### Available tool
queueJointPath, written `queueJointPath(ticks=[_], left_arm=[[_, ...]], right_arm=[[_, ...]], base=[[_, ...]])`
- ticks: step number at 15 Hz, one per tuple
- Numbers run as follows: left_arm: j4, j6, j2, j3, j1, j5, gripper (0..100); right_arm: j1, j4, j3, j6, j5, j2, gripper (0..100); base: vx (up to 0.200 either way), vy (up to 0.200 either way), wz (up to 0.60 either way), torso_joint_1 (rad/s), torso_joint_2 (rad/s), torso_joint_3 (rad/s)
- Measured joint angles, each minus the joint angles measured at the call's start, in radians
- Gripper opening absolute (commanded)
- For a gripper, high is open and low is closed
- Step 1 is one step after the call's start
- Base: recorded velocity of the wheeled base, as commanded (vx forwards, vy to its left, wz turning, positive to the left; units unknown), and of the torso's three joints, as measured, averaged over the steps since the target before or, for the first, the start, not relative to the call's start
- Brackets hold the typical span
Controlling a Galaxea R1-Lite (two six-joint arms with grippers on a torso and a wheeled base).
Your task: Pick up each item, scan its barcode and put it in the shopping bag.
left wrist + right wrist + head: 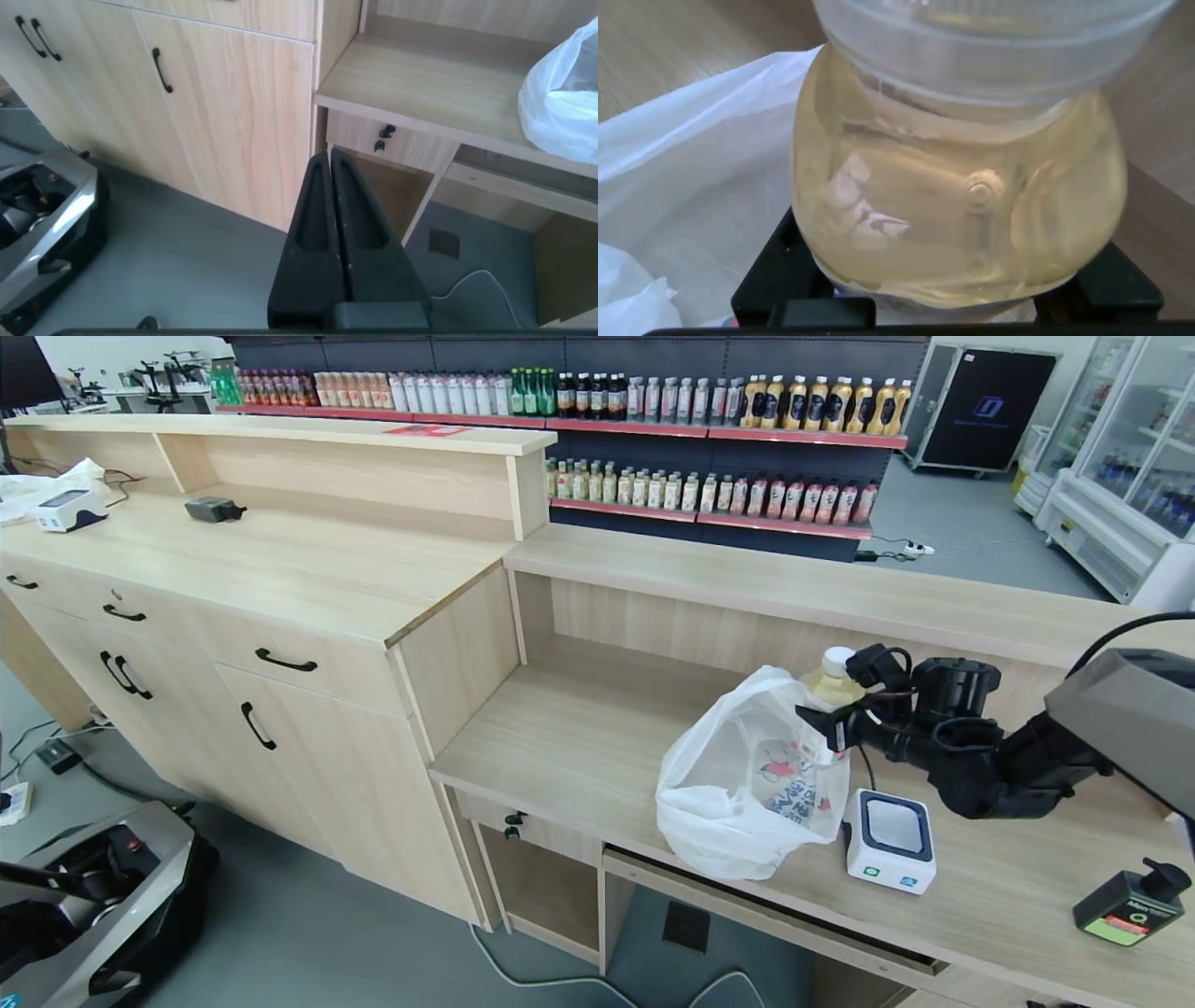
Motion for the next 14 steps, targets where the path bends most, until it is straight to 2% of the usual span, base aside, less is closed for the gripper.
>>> queueJointPath(ticks=[3, 7, 14], left_arm=[[0.0, 0.0, 0.0, 0.0, 0.0, 0.0, 0], [0.0, 0.0, 0.0, 0.0, 0.0, 0.0, 0], [0.0, 0.0, 0.0, 0.0, 0.0, 0.0, 0]], right_arm=[[0.003, -0.012, -0.039, -0.021, 0.043, 0.052, 0], [0.008, -0.009, -0.132, -0.021, 0.043, 0.125, 0], [0.047, -0.011, -0.217, -0.008, 0.044, 0.222, 0]], base=[[0.0, 0.0, 0.0, 0.0, 0.0, 0.0], [0.0, 0.0, 0.0, 0.0, 0.0, 0.0], [0.0, 0.0, 0.0, 0.0, 0.0, 0.0]])
